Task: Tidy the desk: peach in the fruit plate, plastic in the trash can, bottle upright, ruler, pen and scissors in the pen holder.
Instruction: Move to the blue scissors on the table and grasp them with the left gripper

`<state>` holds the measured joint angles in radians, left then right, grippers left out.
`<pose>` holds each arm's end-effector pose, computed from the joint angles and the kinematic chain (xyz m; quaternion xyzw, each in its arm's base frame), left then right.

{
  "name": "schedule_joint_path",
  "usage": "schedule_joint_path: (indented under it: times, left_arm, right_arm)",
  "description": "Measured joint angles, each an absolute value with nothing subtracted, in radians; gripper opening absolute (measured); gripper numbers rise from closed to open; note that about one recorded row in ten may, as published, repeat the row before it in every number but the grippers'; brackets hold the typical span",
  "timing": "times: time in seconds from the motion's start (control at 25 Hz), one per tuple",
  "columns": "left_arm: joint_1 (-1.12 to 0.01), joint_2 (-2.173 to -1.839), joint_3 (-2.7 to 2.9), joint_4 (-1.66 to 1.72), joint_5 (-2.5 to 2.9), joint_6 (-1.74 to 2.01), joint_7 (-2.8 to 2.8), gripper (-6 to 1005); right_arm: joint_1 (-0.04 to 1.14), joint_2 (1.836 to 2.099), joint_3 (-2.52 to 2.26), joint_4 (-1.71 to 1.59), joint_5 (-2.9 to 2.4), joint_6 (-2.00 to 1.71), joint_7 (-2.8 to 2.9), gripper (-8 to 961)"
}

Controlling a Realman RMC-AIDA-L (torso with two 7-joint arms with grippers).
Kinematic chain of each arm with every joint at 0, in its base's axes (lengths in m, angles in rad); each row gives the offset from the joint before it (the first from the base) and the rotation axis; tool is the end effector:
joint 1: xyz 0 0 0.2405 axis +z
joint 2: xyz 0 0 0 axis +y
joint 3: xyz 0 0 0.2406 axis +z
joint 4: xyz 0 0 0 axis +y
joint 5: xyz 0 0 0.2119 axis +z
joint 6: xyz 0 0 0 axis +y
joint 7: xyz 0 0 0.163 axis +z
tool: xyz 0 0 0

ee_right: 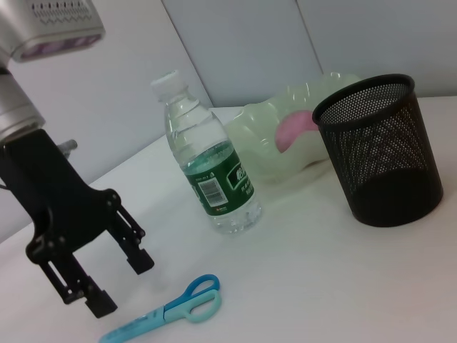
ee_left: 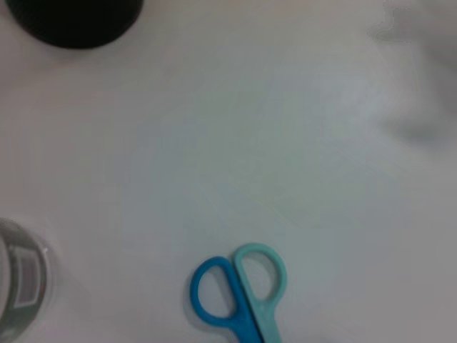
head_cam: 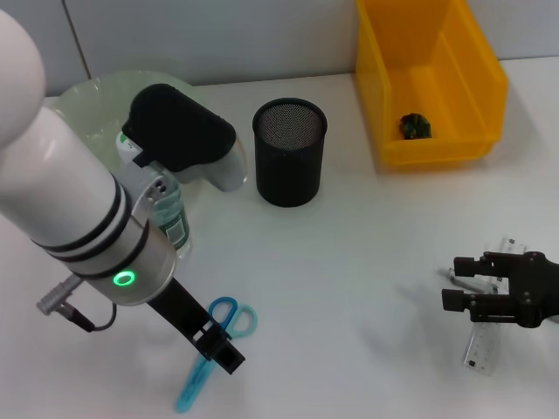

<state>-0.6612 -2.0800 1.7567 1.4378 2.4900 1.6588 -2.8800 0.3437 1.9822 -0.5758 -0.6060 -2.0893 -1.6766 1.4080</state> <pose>-0.1254 0.2971 -0.0653 -0.9157 -0.3060 0.2452 0.0876 0.3225 0.2668 0.0262 -0.9092 0.3263 0.2214 0.1336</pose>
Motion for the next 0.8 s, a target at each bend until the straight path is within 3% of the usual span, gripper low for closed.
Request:
schedule_joint_path:
  times: [0.8]
  left_arm:
    - [-0.654, -2.080, 1.841, 1.354, 2.523, 1.559, -2.878, 715]
  right_arm:
    - [0.341, 1.982, -0.574, -0.598, -2.089, -1.663, 1.411, 743]
